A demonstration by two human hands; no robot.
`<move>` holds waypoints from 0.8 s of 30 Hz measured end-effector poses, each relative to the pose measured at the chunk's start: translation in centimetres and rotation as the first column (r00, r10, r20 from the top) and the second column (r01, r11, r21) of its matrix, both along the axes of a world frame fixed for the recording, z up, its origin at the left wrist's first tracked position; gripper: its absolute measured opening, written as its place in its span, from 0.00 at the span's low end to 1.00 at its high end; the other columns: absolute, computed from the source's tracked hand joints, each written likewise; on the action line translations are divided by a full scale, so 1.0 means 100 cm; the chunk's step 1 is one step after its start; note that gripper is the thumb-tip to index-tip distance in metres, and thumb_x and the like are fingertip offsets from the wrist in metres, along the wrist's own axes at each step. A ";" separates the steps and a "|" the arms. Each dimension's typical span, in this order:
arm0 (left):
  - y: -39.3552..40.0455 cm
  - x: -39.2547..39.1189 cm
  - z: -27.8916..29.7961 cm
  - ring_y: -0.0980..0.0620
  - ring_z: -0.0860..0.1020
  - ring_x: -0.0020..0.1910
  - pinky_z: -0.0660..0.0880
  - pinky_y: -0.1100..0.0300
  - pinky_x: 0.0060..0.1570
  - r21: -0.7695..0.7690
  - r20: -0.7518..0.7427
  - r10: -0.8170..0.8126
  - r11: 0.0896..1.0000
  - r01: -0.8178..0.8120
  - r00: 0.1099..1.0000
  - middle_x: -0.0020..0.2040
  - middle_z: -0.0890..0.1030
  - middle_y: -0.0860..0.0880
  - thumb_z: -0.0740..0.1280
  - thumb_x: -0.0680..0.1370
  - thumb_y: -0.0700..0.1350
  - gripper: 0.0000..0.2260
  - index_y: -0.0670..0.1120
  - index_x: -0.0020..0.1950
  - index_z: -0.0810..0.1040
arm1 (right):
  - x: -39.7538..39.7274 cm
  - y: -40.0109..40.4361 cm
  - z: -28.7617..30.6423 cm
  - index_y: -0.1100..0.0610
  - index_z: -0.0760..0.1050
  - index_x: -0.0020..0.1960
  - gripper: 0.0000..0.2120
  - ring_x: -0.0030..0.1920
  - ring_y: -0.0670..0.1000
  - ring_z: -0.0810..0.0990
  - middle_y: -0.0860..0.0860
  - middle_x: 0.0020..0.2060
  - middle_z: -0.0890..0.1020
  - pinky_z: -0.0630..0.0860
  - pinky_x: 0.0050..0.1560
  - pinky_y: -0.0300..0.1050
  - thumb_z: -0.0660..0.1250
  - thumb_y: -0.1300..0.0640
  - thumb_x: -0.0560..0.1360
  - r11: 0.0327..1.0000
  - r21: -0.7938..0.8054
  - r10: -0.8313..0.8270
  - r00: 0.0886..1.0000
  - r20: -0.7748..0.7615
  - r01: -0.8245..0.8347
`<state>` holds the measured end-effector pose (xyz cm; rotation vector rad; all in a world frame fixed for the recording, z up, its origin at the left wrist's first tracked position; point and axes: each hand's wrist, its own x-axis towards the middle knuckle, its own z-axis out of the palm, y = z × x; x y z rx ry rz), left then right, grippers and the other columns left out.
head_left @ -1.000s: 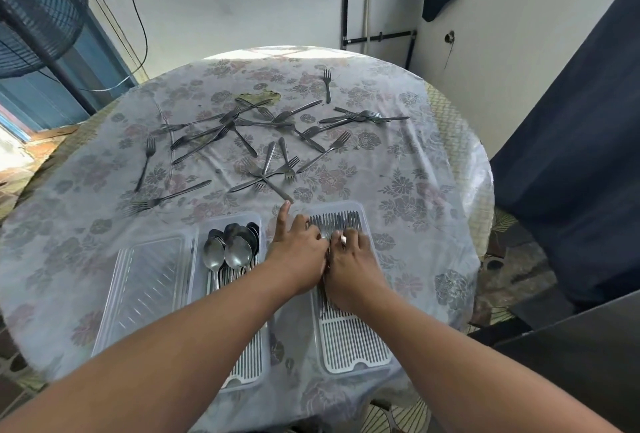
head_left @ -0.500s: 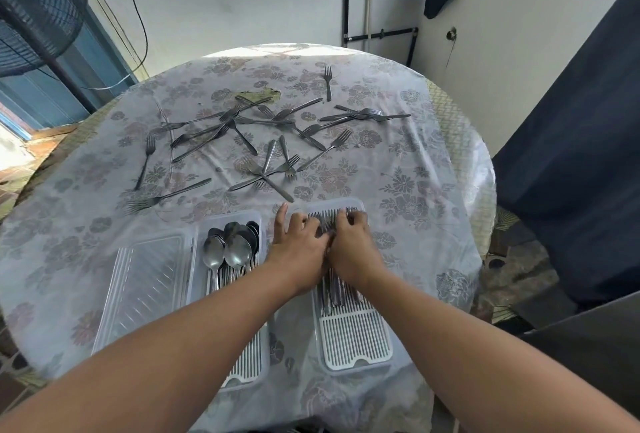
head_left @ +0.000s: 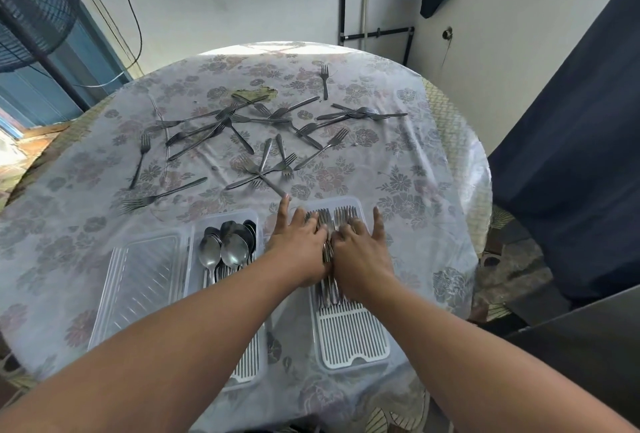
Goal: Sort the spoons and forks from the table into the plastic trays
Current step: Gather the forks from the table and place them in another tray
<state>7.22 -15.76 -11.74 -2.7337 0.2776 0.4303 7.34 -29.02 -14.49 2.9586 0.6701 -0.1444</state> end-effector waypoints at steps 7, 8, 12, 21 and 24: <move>0.002 -0.001 0.000 0.39 0.45 0.82 0.24 0.30 0.67 -0.043 -0.023 -0.046 0.998 0.045 0.999 0.84 0.53 0.47 0.55 0.79 0.66 0.34 0.55 0.83 0.55 | 0.001 -0.003 0.001 0.56 0.63 0.78 0.28 0.82 0.60 0.51 0.59 0.78 0.62 0.36 0.77 0.72 0.62 0.50 0.80 0.997 0.066 -0.042 0.998 -0.042 0.044; 0.002 -0.001 0.000 0.39 0.44 0.82 0.23 0.30 0.66 -0.022 -0.035 -0.048 0.999 0.048 0.998 0.84 0.51 0.47 0.53 0.81 0.65 0.34 0.54 0.84 0.52 | 0.002 -0.003 0.000 0.56 0.62 0.79 0.29 0.82 0.60 0.51 0.58 0.78 0.62 0.35 0.77 0.72 0.62 0.51 0.81 0.997 0.072 -0.035 0.998 -0.046 0.038; 0.000 0.003 -0.004 0.40 0.39 0.82 0.21 0.31 0.66 0.000 -0.057 0.007 1.000 -0.007 0.998 0.85 0.44 0.45 0.51 0.83 0.59 0.32 0.52 0.84 0.44 | 0.002 -0.004 -0.003 0.56 0.48 0.84 0.33 0.83 0.58 0.50 0.56 0.81 0.61 0.34 0.76 0.72 0.54 0.50 0.83 0.994 0.101 -0.025 0.998 -0.054 0.030; 0.008 -0.006 0.003 0.39 0.56 0.77 0.26 0.30 0.68 -0.086 0.038 -0.056 0.995 0.060 0.998 0.69 0.73 0.52 0.60 0.75 0.71 0.30 0.55 0.69 0.78 | 0.005 -0.002 -0.004 0.57 0.46 0.84 0.40 0.81 0.61 0.50 0.58 0.78 0.59 0.37 0.77 0.73 0.60 0.44 0.81 0.992 0.115 -0.036 0.996 -0.076 0.044; 0.010 -0.007 0.005 0.39 0.55 0.78 0.23 0.30 0.66 -0.081 0.009 -0.072 0.994 0.073 0.997 0.68 0.76 0.54 0.62 0.74 0.71 0.32 0.55 0.73 0.75 | 0.006 -0.003 -0.006 0.50 0.49 0.84 0.39 0.81 0.62 0.51 0.59 0.79 0.59 0.35 0.76 0.74 0.62 0.40 0.80 0.994 0.111 -0.009 0.998 -0.064 0.016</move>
